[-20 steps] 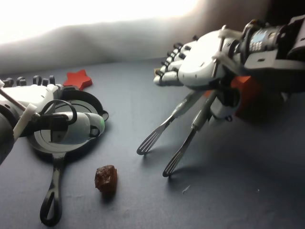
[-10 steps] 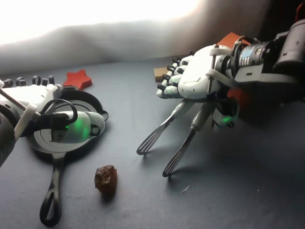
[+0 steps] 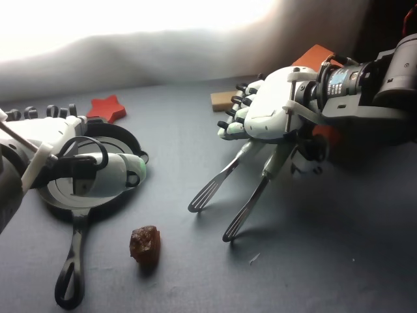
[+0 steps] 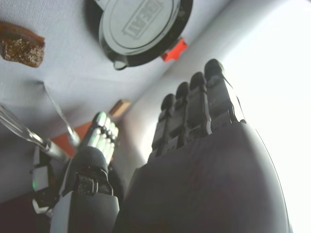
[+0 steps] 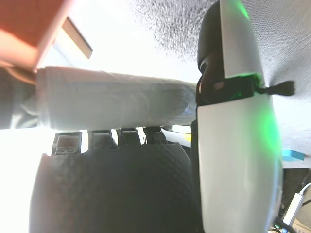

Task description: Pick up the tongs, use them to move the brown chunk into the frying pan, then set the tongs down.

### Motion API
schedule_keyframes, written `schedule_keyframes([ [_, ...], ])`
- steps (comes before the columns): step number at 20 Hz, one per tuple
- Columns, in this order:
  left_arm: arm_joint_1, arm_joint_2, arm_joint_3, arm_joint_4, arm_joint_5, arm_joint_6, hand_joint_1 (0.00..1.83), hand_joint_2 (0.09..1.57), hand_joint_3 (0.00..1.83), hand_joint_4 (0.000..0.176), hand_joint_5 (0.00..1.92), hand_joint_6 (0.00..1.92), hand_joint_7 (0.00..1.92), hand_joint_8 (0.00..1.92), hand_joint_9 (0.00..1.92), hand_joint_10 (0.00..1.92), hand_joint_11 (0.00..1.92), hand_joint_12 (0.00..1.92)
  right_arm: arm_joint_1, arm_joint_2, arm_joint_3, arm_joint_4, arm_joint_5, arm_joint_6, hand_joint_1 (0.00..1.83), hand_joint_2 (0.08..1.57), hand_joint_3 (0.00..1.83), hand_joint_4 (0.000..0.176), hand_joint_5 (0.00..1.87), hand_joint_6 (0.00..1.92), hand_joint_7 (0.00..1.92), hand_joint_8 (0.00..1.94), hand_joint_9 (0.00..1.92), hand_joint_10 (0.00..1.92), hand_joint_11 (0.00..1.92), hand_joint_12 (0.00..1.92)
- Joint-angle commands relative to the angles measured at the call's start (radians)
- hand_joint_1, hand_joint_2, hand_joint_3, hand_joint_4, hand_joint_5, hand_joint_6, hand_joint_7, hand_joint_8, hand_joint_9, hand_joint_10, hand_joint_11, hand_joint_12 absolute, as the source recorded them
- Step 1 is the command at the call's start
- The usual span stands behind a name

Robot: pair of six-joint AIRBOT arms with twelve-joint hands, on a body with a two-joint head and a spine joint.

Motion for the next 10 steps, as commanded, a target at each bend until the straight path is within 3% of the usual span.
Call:
schedule_keyframes([
  [1, -0.005, 0.001, -0.001, 0.085, -0.024, -0.006, 0.0, 1.22, 0.0, 0.0, 0.0, 0.0, 0.0, 0.0, 0.0, 0.0, 0.0, 0.09, 0.005, 0.01, 0.004, -0.017, 0.065, -0.012, 1.0, 1.02, 0.03, 0.0, 0.16, 0.02, 0.22, 0.02, 0.2, 0.03, 0.0, 0.51],
  [3, -0.005, 0.001, -0.003, 0.085, -0.028, -0.006, 0.0, 1.22, 0.0, 0.0, 0.0, 0.0, 0.01, 0.0, 0.01, 0.0, 0.0, 0.16, 0.006, 0.012, 0.004, -0.017, 0.065, -0.012, 0.96, 1.08, 0.04, 0.0, 0.29, 0.06, 0.36, 0.03, 0.31, 0.05, 0.0, 0.95],
  [6, -0.005, 0.001, -0.006, 0.085, -0.037, -0.006, 0.0, 1.22, 0.0, 0.0, 0.0, 0.0, 0.01, 0.0, 0.01, 0.0, 0.0, 0.17, 0.009, 0.012, 0.004, -0.017, 0.066, -0.012, 0.99, 1.12, 0.04, 0.0, 0.54, 0.13, 0.63, 0.06, 0.56, 0.15, 0.02, 1.41],
  [8, -0.004, 0.001, -0.006, 0.085, -0.04, -0.006, 0.0, 1.22, 0.0, 0.0, 0.0, 0.0, 0.0, 0.0, 0.0, 0.0, 0.0, 0.14, 0.016, 0.012, 0.004, -0.017, 0.066, -0.012, 1.06, 1.12, 0.03, 0.0, 0.64, 0.16, 0.75, 0.09, 0.68, 0.21, 0.14, 1.46],
  [10, -0.003, 0.001, -0.006, 0.085, -0.042, -0.006, 0.0, 1.22, 0.0, 0.0, 0.0, 0.0, 0.01, 0.0, 0.01, 0.0, 0.0, 0.16, 0.027, 0.013, 0.001, -0.017, 0.067, -0.012, 1.08, 1.15, 0.02, 0.0, 0.73, 0.23, 0.88, 0.07, 0.72, 0.4, 0.26, 1.47],
])
